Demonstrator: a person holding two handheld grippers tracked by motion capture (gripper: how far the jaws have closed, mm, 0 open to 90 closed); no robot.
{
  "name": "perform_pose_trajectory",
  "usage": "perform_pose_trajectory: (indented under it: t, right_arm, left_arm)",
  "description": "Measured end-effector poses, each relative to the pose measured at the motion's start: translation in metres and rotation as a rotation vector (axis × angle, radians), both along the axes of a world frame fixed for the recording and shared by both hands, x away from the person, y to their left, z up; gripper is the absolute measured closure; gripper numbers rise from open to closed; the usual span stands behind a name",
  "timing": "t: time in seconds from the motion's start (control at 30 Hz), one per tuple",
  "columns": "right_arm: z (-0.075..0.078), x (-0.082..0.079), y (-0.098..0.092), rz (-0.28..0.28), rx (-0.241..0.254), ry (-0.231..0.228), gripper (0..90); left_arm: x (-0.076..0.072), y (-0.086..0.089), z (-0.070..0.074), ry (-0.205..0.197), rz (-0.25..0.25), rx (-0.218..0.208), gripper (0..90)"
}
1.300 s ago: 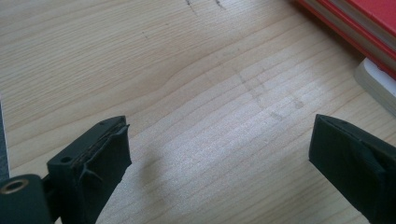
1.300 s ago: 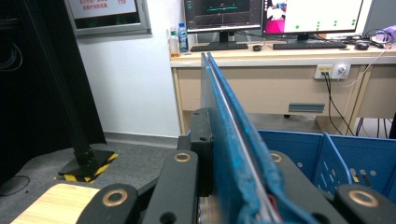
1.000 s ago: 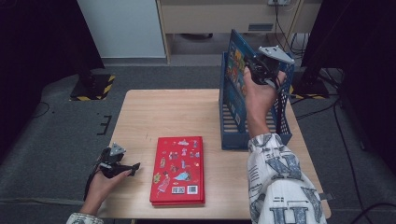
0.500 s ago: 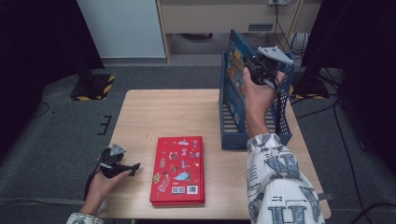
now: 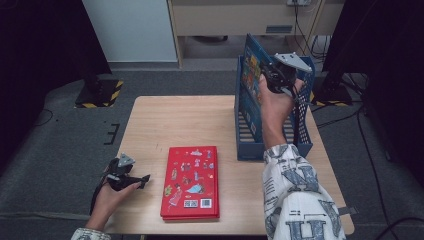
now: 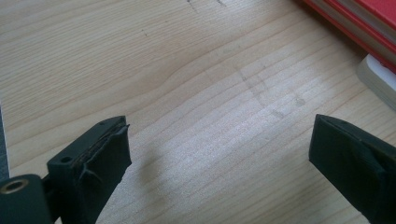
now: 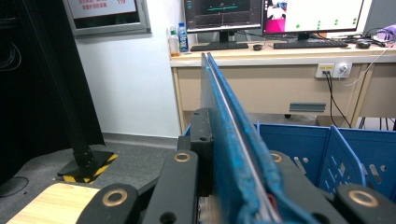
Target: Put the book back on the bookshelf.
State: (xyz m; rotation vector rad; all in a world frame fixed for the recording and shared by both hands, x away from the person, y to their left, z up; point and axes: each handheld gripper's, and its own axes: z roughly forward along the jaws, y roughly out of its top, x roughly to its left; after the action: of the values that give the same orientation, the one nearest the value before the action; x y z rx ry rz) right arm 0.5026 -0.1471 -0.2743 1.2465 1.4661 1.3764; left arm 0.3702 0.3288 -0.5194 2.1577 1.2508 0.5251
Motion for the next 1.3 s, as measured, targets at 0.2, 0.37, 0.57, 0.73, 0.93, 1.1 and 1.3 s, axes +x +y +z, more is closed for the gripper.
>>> perform_pose_trajectory:
  t: [0.2, 0.37, 0.57, 0.73, 0.93, 1.1, 1.3]
  right_arm:
    - [-0.004, -0.001, 0.000, -0.004, -0.003, 0.001, 83.1]
    - [-0.010, 0.000, 0.001, 0.000, -0.009, 0.004, 83.1]
    - [-0.019, 0.002, 0.001, 0.000, -0.008, 0.011, 83.2]
    - [-0.024, 0.002, 0.003, 0.004, -0.010, 0.014, 83.1]
    - [-0.031, 0.003, 0.004, 0.006, -0.017, 0.020, 83.1]
    - [-0.037, 0.004, 0.004, 0.008, -0.018, 0.028, 83.1]
    - [-0.042, 0.004, 0.004, 0.010, -0.016, 0.035, 83.1]
  left_arm:
    - [0.000, 0.000, 0.000, 0.000, -0.003, 0.004, 4.6]
    - [0.000, 0.000, 0.000, 0.002, -0.005, 0.007, 4.6]
    - [0.000, 0.000, 0.000, 0.005, -0.009, 0.013, 4.6]
    - [0.000, -0.001, 0.000, 0.007, -0.012, 0.016, 4.6]
    - [0.000, -0.001, -0.001, 0.007, -0.012, 0.019, 4.6]
    - [0.000, -0.001, -0.001, 0.006, -0.012, 0.020, 4.6]
    - [0.000, -0.001, -0.001, 0.006, -0.012, 0.021, 4.6]
